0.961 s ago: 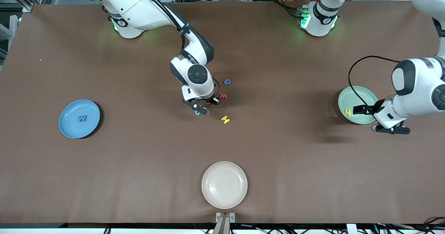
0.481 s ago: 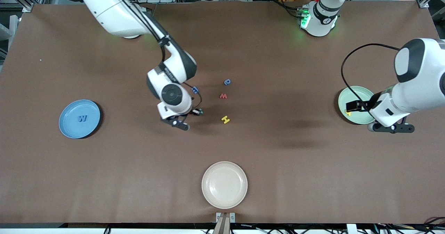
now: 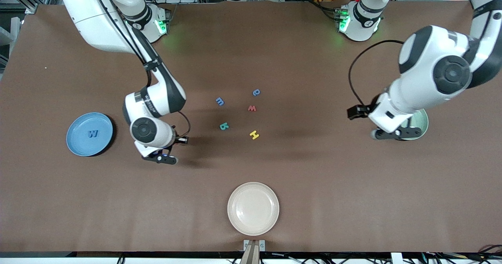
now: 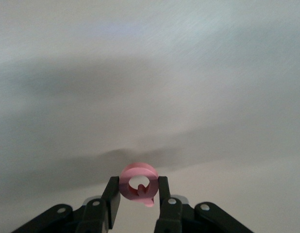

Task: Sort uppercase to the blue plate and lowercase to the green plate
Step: 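Carry the pink Q to the blue plate while the left gripper returns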

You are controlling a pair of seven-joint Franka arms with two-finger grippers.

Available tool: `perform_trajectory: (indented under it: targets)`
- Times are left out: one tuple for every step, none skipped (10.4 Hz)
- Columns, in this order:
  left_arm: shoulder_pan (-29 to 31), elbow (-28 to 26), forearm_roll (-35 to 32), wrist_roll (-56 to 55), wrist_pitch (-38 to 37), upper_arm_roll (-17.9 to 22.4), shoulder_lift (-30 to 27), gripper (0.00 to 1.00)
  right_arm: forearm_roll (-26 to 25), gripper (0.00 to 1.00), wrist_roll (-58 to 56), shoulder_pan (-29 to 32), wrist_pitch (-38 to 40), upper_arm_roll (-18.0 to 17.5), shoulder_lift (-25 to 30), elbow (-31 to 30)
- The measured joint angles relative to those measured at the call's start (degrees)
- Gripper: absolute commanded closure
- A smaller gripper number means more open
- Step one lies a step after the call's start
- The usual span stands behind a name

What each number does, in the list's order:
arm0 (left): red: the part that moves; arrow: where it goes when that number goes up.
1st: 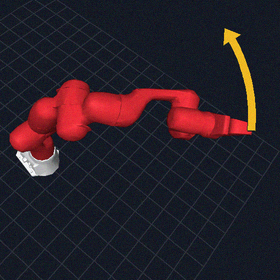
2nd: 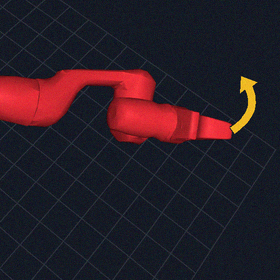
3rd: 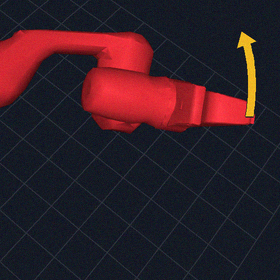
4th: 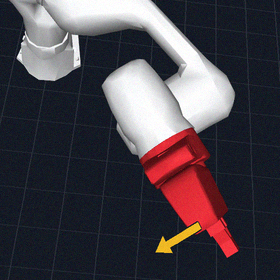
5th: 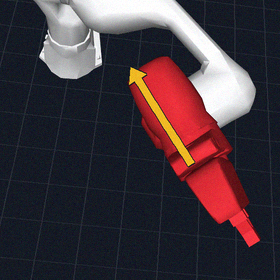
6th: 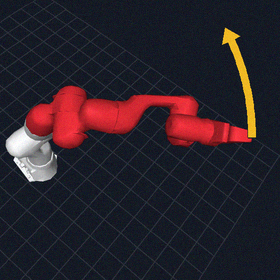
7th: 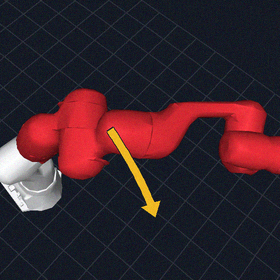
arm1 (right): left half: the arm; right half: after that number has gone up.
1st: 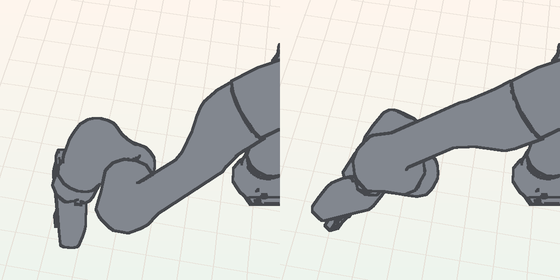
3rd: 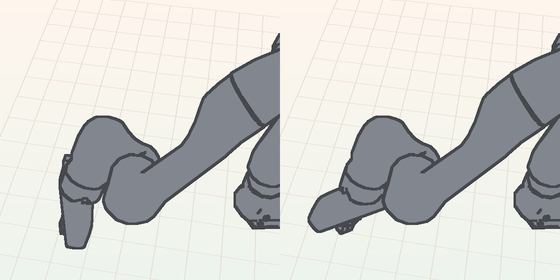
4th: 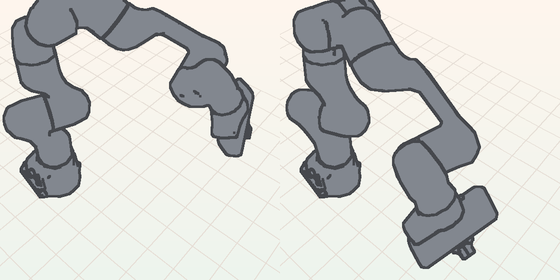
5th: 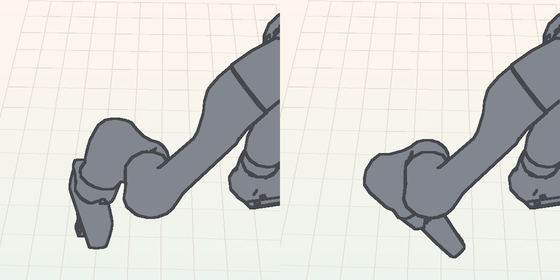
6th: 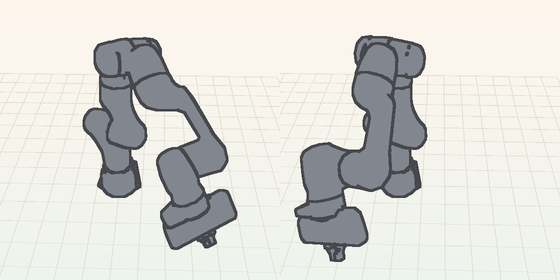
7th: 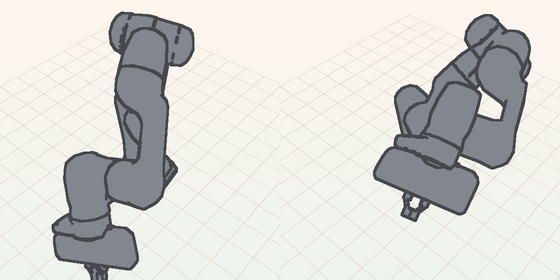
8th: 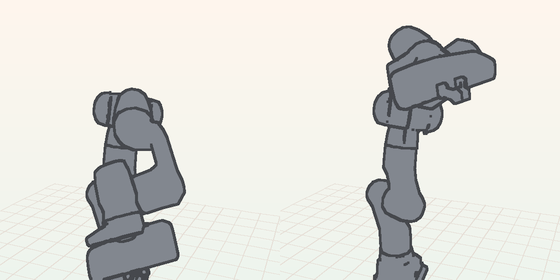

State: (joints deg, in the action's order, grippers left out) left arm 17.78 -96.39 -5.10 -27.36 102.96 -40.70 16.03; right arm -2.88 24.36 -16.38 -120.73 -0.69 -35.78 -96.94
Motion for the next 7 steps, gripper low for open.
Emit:
perform_trajectory:
  targets:
    - [-0.23,-0.01,0.0,-2.7,-0.06,-2.17,0.02,0.0,-0.01,0.8,-5.58,0.35,0.04,2.51,0.2,0.0]
    - [-0.8,0.0,0.0,-4.48,-0.06,-3.59,0.04,0.0,-0.02,0.8,-11.25,0.71,0.08,4.94,0.53,0.0]
    - [-2.08,0.0,0.0,-6.21,0.1,-4.12,0.05,0.0,-0.02,0.8,-16.75,1.03,0.15,7.26,0.89,0.0]
    - [-3.88,-0.01,0.0,-8.83,0.77,-4.21,0.17,0.0,-0.02,0.79,-21.95,1.4,0.23,9.43,1.18,0.01]
    - [-5.79,-0.02,0.0,-11.88,1.86,-4.23,0.58,0.0,-0.02,0.79,-26.62,1.87,0.29,11.33,1.4,0.0]
    - [-7.73,-0.03,0.0,-14.64,2.8,-4.21,1.27,0.0,-0.03,0.79,-30.87,2.31,0.54,13.2,1.61,0.0]
    - [-9.43,-0.04,-0.2,-16.89,3.68,-4.2,2.05,0.0,-0.02,0.79,-35.13,2.88,1.18,15.04,1.95,0.0]
